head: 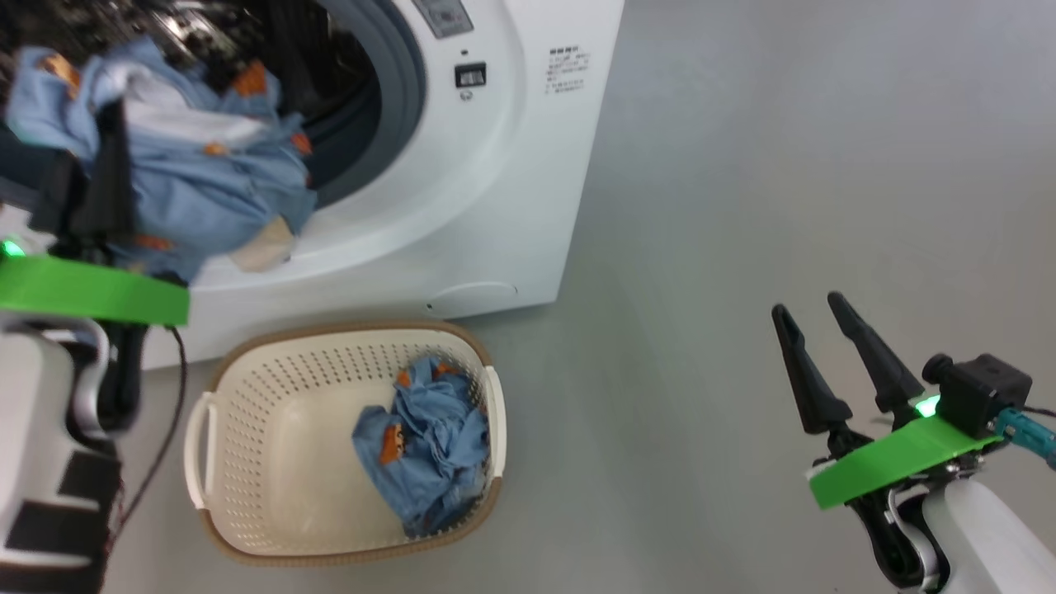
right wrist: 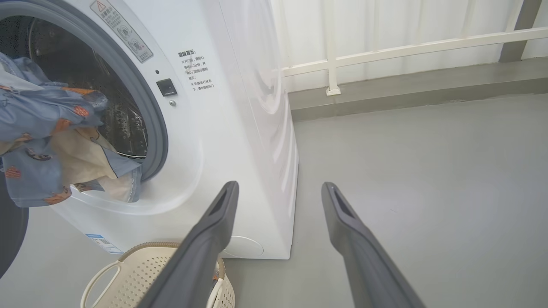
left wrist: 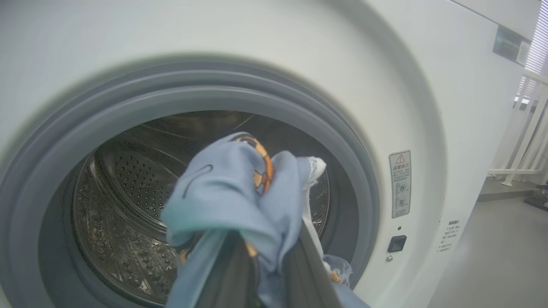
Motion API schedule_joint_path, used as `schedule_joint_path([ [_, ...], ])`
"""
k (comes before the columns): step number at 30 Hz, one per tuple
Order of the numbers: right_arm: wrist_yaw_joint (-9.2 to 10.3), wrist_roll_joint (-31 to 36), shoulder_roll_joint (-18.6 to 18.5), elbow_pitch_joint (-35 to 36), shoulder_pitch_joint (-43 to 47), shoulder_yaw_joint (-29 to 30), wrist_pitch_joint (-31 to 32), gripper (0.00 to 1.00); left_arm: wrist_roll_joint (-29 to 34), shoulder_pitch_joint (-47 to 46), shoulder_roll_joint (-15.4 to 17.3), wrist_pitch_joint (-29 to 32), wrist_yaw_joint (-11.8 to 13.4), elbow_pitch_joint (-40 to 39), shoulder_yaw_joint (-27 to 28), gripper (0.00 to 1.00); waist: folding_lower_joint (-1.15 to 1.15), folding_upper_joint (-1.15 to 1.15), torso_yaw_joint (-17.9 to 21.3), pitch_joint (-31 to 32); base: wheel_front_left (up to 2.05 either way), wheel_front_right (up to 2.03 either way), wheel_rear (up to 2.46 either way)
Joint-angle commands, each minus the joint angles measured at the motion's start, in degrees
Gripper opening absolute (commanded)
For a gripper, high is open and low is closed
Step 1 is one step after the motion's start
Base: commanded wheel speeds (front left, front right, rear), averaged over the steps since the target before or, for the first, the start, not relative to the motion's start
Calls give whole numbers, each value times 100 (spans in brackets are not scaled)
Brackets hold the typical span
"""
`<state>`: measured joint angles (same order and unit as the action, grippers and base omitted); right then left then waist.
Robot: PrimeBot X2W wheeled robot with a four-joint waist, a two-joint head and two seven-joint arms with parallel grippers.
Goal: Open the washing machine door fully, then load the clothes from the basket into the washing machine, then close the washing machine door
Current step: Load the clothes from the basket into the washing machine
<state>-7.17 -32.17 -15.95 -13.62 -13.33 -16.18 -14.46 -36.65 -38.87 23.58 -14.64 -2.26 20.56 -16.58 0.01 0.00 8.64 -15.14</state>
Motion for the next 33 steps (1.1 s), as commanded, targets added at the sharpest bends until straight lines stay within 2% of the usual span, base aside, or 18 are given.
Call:
schedule_joint_path([
  [1,-32,75,-6,206,-211,-15,-54,100,133,-496,227,-35,-152,216,302,0,-1,0,290,-586,0,0,0],
  [9,-32,247,179,371,-373,55,-54,100,293,-1601,285,-35,-448,1612,279,0,-1,0,539,-1389,0,0,0],
  [15,-32,356,335,471,-435,98,-54,100,321,-2480,397,-35,-509,2502,128,0,-1,0,702,-1914,0,0,0],
  [20,-32,435,461,531,-437,127,-54,100,429,-3122,506,-36,-520,2952,-137,0,-1,0,812,-2268,0,0,0],
  [28,-32,510,589,588,-447,119,-54,100,775,-3923,641,-36,-518,2910,-252,0,-1,0,915,-2559,0,0,0],
  [30,-32,526,605,599,-455,109,-54,100,934,-4108,620,-36,-479,2608,-74,0,-1,0,928,-2621,0,0,0],
  [33,-32,535,628,642,-487,103,-54,100,1266,-4222,586,-36,-396,1756,420,0,-1,0,961,-2726,0,0,0],
])
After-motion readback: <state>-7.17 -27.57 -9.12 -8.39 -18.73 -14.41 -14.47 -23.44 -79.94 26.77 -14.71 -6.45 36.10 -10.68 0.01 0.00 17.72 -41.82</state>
